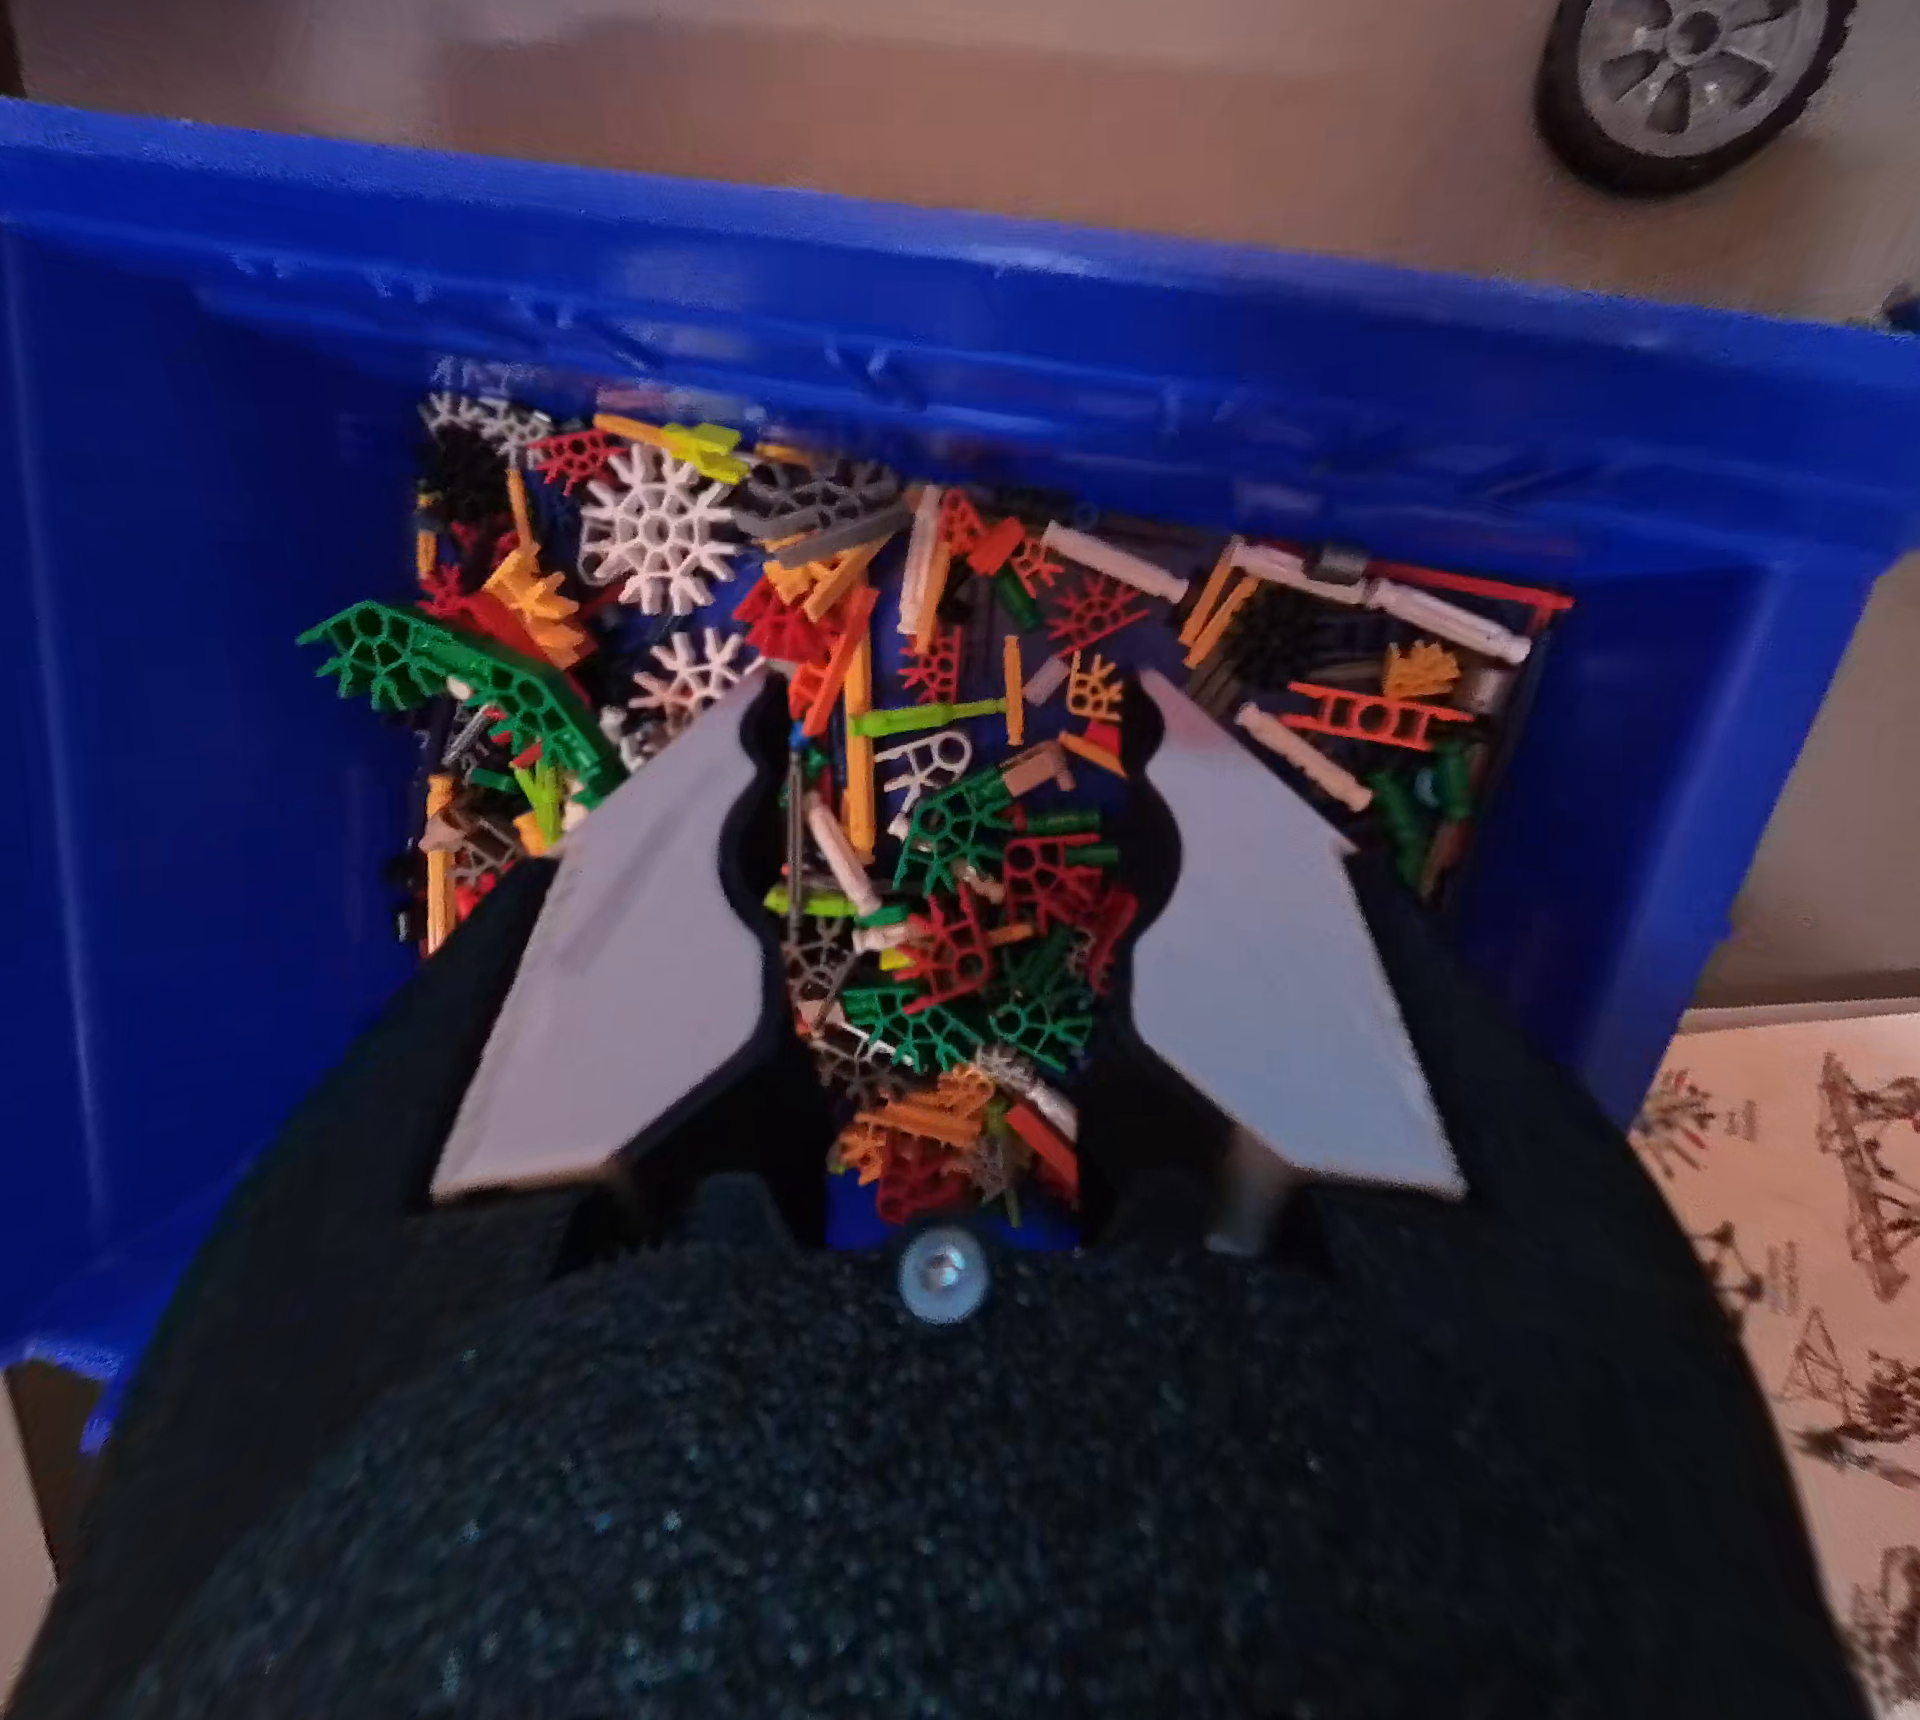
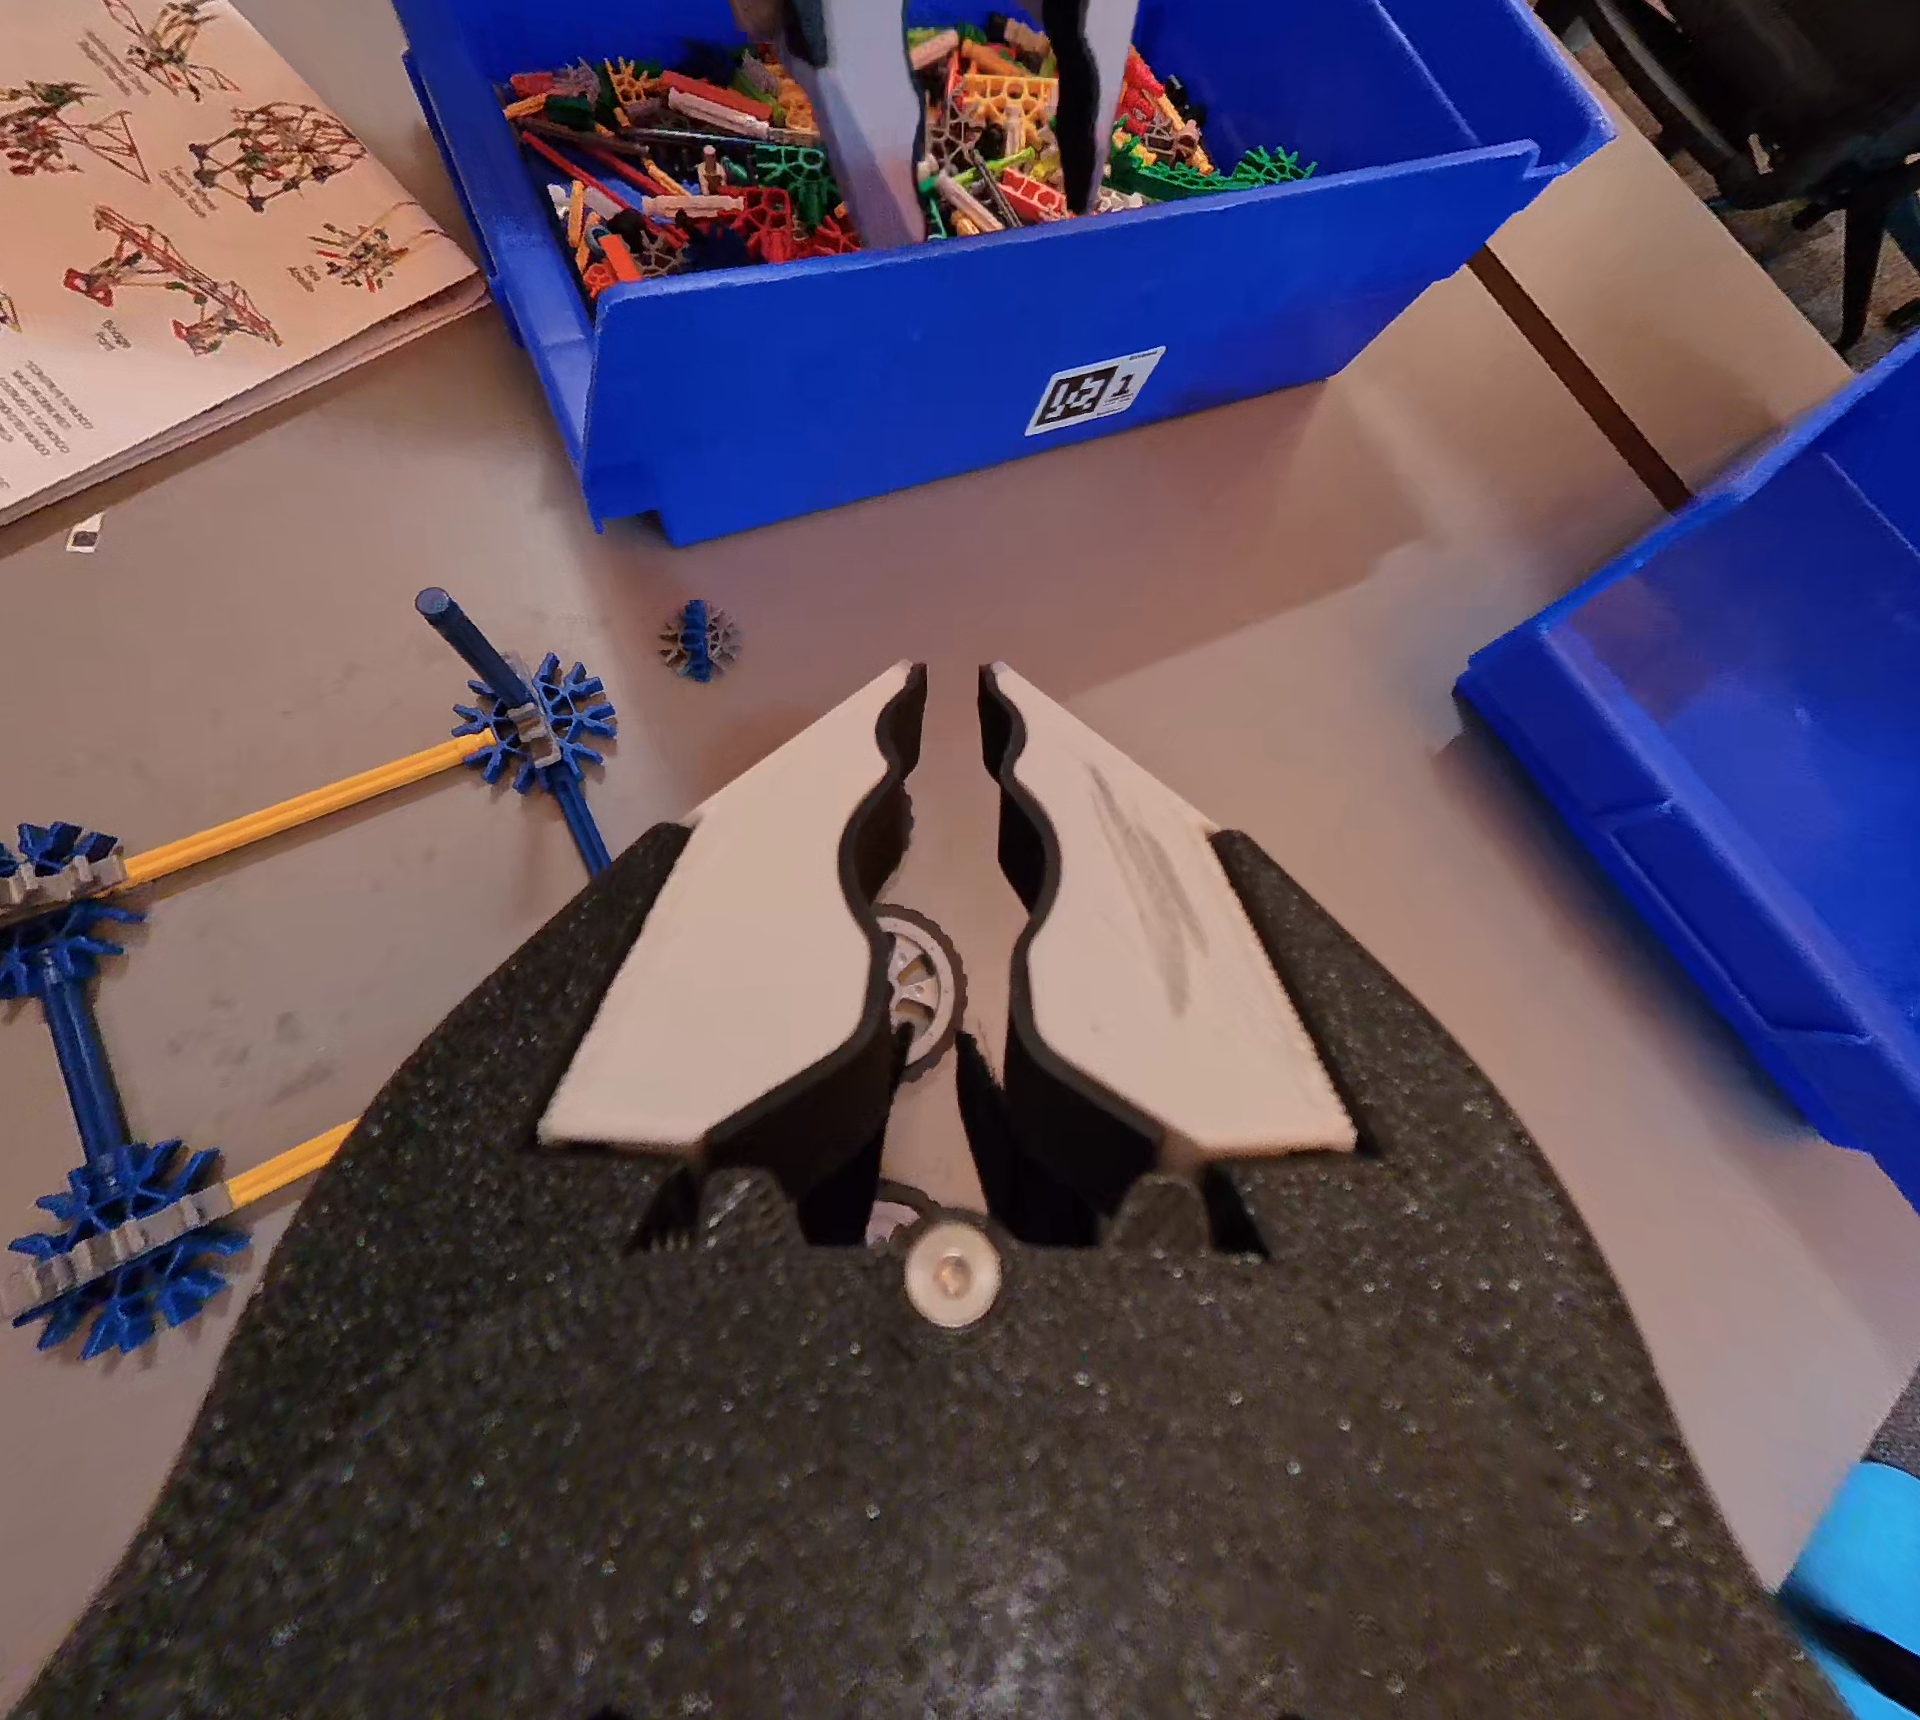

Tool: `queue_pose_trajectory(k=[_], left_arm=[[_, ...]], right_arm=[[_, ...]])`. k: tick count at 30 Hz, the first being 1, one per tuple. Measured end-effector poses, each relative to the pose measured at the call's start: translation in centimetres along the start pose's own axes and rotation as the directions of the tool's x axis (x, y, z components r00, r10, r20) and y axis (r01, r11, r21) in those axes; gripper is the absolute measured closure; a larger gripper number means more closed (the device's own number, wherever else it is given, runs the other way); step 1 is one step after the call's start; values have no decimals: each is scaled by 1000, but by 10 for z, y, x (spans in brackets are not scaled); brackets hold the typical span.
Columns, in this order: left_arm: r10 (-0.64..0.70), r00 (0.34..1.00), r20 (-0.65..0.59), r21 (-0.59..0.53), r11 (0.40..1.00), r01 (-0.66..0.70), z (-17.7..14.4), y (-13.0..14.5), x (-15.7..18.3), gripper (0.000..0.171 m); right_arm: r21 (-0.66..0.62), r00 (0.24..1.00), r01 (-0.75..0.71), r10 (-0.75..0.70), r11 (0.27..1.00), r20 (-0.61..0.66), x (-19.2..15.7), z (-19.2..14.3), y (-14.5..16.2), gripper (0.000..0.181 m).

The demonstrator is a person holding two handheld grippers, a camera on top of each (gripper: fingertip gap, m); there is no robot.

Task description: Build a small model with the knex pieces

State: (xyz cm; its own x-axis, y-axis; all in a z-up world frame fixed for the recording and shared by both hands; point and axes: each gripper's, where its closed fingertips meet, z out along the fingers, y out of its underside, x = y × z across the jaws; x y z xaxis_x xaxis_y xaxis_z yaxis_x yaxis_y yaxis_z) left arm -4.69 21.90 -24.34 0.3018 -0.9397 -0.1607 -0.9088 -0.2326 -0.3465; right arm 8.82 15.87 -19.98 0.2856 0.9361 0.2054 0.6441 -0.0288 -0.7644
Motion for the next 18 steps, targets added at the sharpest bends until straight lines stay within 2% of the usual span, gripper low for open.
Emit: queue_pose_trajectory(k=[3, 6, 8, 10, 11, 12, 14, 18], left_arm=[[16, 1000, -2, -33, 999, -16, 17, -2, 6, 96], [18, 1000, 18, -56, 998, -17, 33, -3, 3, 95], [-1, 999, 33, -51, 999, 3, 38, -5, -2, 106], [-7, 996, 83, -45, 999, 11, 39, -5, -13, 125], [-8, 997, 79, -40, 999, 11, 39, -5, -14, 127], [-15, 996, 85, -41, 999, 19, 38, -4, -17, 136], [-10, 992, 124, -75, 997, 19, 38, 5, -27, 166], [-16, 991, 135, -123, 992, 33, 35, 17, -38, 170]], right_arm=[[-4, 1000, 1, -1, 1000, 3, 0, 1, 1, 171], [-7, 1000, 1, -1, 1000, 4, 0, 2, 2, 171], [-9, 1000, 1, -1, 1000, 4, 0, 2, 3, 171], [-9, 1000, 2, -2, 1000, 5, 0, 2, 3, 171], [-10, 1000, 2, -2, 1000, 6, 0, 3, 3, 171], [-10, 1000, 3, -3, 1000, 6, 0, 3, 3, 171], [-12, 1000, 3, -3, 1000, 7, 0, 3, 3, 171], [-14, 1000, 3, -3, 1000, 8, 0, 3, 4, 171]])
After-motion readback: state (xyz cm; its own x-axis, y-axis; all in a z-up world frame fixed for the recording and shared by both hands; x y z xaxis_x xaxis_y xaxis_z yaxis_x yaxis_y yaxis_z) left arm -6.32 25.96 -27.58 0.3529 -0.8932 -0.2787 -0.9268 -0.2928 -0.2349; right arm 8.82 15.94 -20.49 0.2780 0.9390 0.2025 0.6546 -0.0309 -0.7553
